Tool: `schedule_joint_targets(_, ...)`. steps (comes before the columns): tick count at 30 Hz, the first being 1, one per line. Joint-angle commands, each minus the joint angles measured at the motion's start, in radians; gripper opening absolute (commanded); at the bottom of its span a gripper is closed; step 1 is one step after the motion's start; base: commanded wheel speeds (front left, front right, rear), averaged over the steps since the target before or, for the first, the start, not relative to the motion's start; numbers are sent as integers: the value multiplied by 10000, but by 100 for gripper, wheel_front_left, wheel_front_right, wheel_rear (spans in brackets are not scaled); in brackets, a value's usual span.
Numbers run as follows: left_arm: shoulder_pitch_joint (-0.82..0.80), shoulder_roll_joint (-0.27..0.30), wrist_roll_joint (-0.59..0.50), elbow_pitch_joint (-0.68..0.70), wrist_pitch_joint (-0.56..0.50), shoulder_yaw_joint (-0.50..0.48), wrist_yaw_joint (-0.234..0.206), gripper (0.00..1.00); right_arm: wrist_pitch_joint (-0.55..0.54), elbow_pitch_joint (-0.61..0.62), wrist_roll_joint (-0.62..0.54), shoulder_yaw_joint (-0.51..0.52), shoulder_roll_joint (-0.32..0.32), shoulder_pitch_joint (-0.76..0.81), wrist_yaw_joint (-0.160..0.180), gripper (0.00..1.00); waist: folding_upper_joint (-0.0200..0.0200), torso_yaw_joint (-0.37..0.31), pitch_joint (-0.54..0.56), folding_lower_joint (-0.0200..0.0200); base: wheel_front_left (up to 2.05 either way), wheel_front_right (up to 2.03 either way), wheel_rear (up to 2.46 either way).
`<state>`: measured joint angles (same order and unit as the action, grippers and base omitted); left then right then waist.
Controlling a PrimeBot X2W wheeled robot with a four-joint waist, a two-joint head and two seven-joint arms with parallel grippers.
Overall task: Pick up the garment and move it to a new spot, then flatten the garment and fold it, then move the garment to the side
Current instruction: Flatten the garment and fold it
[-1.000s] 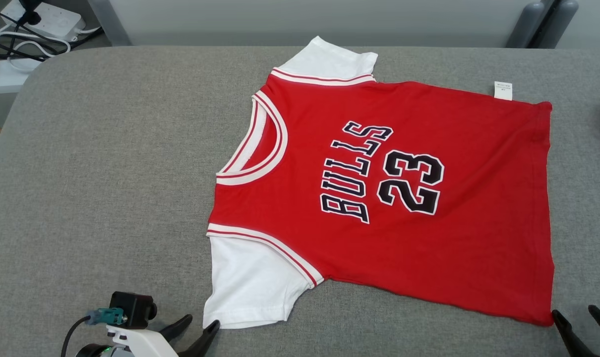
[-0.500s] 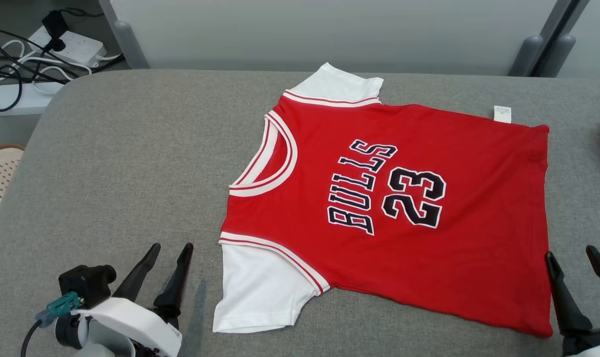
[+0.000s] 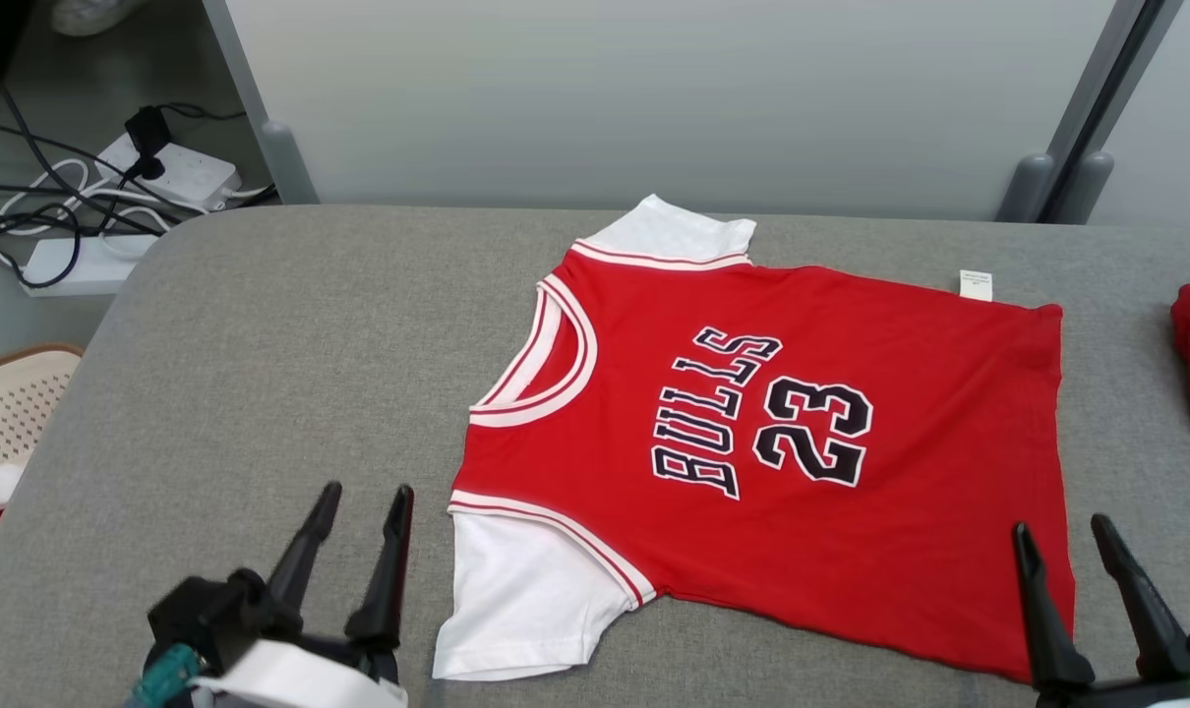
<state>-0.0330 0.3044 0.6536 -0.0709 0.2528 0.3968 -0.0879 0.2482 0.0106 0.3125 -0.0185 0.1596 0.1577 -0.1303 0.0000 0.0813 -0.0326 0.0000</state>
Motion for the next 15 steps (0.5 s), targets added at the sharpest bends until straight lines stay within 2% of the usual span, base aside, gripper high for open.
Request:
schedule_joint_targets(1,-21,72,-287,231,88,-459,116,100,133,142,-180,-256,173,-14,-4,100,0,-56,77,0,0,0,0)
schedule_joint_targets(7,659,-297,-911,186,88,-795,269,100,134,83,-315,-226,134,314,-4,100,0,-168,124,0,0,0,0)
schedule_joint_targets(12,743,-318,-1052,-113,45,-692,429,100,134,65,-304,-206,153,357,-4,100,0,-170,67,0,0,0,0)
schedule_joint_targets(15,678,-272,-1028,-440,-417,-447,521,100,134,61,-279,-254,191,315,-4,100,0,-171,12,0,0,0,0)
